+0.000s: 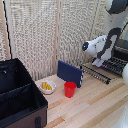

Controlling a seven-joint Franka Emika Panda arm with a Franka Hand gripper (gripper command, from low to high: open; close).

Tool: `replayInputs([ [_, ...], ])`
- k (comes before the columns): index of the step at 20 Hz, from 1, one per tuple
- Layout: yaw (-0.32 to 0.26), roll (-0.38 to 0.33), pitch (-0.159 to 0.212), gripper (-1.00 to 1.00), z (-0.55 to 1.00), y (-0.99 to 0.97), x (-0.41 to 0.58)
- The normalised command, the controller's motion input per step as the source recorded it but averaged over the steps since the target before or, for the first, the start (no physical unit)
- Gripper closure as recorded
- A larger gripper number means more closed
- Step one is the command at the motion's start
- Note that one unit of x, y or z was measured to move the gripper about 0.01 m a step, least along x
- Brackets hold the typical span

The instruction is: Gently stretch your hand towards the oven tray's handle, obtaining a firm grip, and draw it cautiously out of the oven. Transition your grip to the hot dog bowl, gingerly seizing the edge, and elevate it from the surface. Hover the bowl over the tray, delicately lower it, and temper your grip, establishing the bowl's equilibrium.

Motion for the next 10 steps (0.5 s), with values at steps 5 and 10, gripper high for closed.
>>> replayInputs([
  [5, -0.011, 0.019, 0.001, 1.0, 0.06, -0.01, 0.0],
  [10, 0.007, 0.223, 0.0, 1.0, 0.25, 0.16, 0.0],
])
